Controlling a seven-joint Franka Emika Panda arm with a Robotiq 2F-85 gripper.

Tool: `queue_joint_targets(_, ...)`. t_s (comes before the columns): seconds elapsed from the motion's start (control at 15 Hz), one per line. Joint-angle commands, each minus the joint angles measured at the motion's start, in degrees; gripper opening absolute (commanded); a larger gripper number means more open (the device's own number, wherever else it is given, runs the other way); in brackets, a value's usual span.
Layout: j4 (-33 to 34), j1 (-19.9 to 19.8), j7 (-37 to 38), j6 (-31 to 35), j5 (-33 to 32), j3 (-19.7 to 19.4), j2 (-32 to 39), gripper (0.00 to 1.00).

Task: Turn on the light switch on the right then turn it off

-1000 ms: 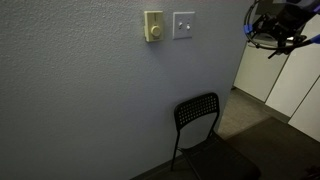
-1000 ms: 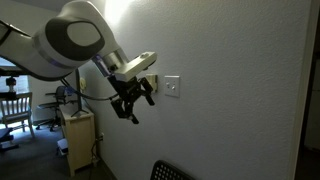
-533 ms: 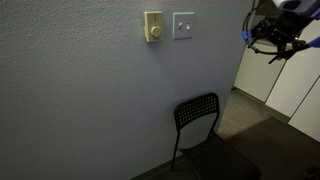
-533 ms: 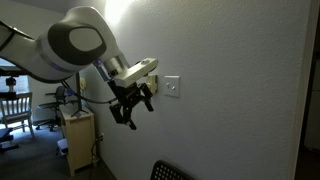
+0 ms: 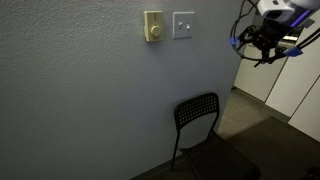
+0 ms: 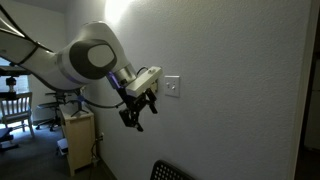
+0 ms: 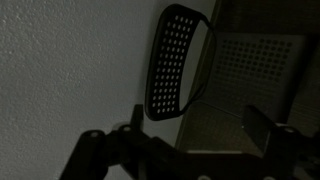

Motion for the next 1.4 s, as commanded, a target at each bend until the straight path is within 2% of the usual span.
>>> queue_joint_targets(0.0,4.1,-1.1,-0.8,6.8,0.1,1.0,6.3,1.0)
queue_joint_targets(0.27,8.1,-0.8,-1.7,11.7,0.5,1.9,11.9,1.0)
queue_joint_targets(0.4,10.4,0.1,-4.0,14.4,3.2,2.2,15.1,1.0)
queue_joint_targets(0.47,11.7,1.6,-4.9,16.0,4.4,0.9,17.1,1.0)
queue_joint_targets(0.6,14.4,1.9,-7.8,17.9,7.8,1.0,20.0,1.0)
queue_joint_targets(1.07,23.8,0.4,-12.9,17.7,14.3,1.9,25.2,1.0)
queue_joint_targets(1.33,27.9,0.5,-12.5,18.1,14.5,1.7,27.5,1.0)
